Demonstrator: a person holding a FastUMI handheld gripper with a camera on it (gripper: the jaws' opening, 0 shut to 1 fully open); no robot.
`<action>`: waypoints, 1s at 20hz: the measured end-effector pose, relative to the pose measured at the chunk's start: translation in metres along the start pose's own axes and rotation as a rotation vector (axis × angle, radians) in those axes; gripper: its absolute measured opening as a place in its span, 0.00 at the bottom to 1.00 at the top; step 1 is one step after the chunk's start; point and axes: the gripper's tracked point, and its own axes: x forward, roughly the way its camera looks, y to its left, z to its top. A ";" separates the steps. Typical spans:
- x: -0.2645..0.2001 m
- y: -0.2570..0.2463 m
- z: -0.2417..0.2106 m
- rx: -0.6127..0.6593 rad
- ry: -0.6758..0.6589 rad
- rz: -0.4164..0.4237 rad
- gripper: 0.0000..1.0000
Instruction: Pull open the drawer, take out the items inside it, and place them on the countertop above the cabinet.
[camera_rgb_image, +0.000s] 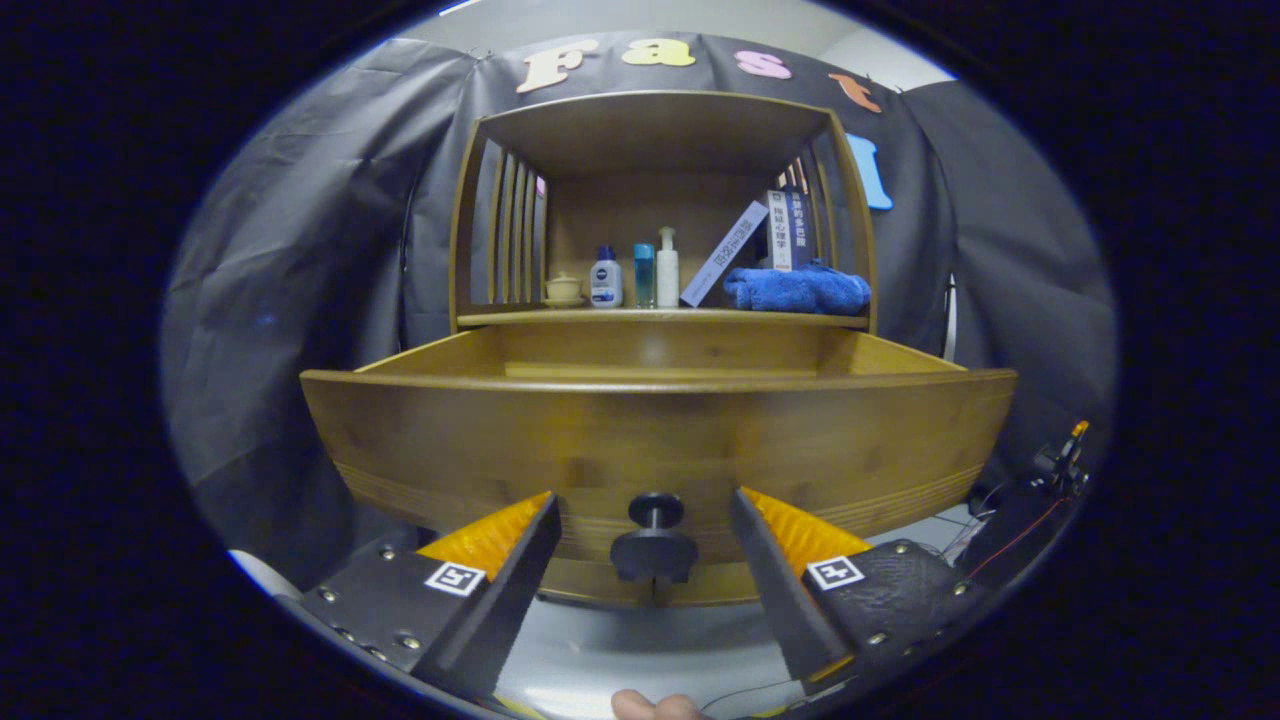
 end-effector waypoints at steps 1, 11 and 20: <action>-0.005 0.003 0.007 -0.003 0.000 0.010 1.00; 0.007 0.027 0.121 0.018 0.024 0.058 1.00; 0.107 0.034 0.108 0.061 0.382 0.065 1.00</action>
